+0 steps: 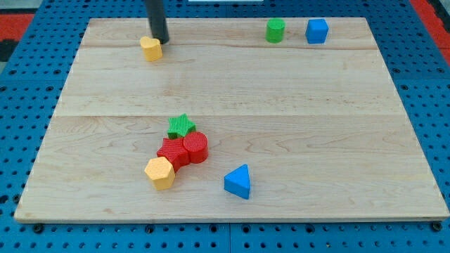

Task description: Move the yellow heart to the top left of the board

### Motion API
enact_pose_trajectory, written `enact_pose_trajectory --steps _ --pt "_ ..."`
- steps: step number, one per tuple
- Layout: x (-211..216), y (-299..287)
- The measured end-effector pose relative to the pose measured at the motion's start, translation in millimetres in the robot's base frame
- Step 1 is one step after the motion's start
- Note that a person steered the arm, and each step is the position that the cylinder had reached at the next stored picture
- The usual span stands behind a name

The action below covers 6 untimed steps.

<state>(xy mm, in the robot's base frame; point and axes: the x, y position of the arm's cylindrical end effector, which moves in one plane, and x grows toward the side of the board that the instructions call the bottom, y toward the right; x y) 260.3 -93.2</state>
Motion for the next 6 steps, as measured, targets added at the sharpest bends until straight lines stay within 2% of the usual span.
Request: enact_pose_trajectory --steps 1,2,3,4,5,6 --pt "30 19" --pt "34 -62" --pt "-7 -109" --pt "2 -77" --pt "4 31" --pt "2 168"
